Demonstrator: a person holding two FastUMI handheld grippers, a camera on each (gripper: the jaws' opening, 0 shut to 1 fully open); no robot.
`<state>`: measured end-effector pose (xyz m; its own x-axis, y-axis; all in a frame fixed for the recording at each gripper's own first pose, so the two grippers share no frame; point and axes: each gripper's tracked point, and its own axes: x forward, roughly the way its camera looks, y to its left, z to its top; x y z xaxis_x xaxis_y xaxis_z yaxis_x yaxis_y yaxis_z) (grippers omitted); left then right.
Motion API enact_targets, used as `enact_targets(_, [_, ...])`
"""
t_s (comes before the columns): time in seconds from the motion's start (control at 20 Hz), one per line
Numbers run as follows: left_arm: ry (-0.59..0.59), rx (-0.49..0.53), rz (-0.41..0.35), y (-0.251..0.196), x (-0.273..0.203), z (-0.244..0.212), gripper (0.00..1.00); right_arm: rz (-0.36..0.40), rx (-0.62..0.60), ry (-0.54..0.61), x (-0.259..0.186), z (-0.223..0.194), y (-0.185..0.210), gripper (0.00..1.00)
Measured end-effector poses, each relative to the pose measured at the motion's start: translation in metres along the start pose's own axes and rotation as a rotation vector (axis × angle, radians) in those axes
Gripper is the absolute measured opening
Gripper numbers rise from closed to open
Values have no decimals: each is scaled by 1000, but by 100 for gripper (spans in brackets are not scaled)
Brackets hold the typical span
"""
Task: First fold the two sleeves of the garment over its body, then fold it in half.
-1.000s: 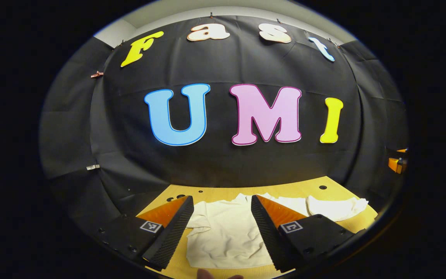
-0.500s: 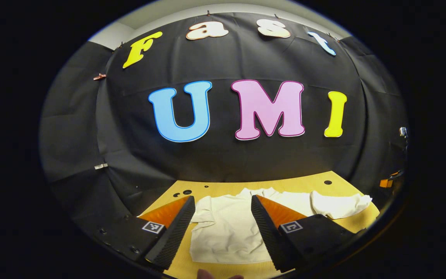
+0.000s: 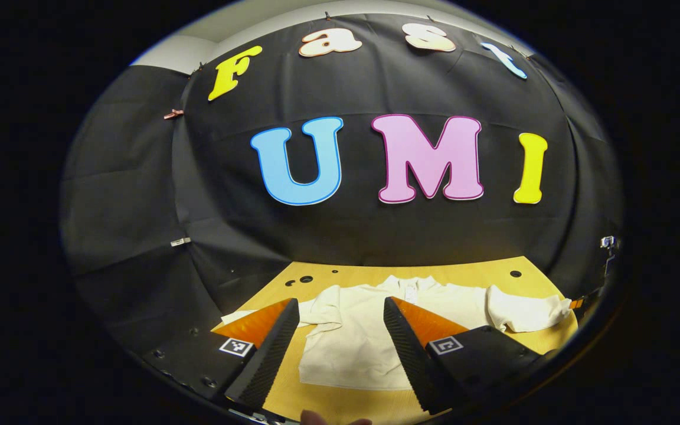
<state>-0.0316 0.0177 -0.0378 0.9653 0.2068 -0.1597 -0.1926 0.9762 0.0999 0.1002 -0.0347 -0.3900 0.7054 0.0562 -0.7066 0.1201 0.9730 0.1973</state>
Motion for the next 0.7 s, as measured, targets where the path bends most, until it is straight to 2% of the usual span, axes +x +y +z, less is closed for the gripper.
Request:
enact_targets(0.3, [8,39,46,-6,-25,-5,92,37,77,90,37,-15,1,98])
enact_targets(0.4, [13,33,53,-9,-31,-9,94,30,42,112,44,-22,4,98])
enact_targets(0.5, [22,25,59,-11,-35,-12,94,46,10,75,49,-13,13,96])
enact_targets(0.55, [25,23,62,-11,-37,-13,94,47,8,67,52,-12,16,81])
enact_targets(0.6, [30,23,65,-11,-38,-13,94,61,9,65,53,-14,18,80])
enact_targets(0.65, [30,24,69,-9,-40,-14,94,66,8,61,53,-13,22,65])
enact_targets(0.7, [27,26,72,-8,-41,-11,94,74,4,66,52,-15,27,59])
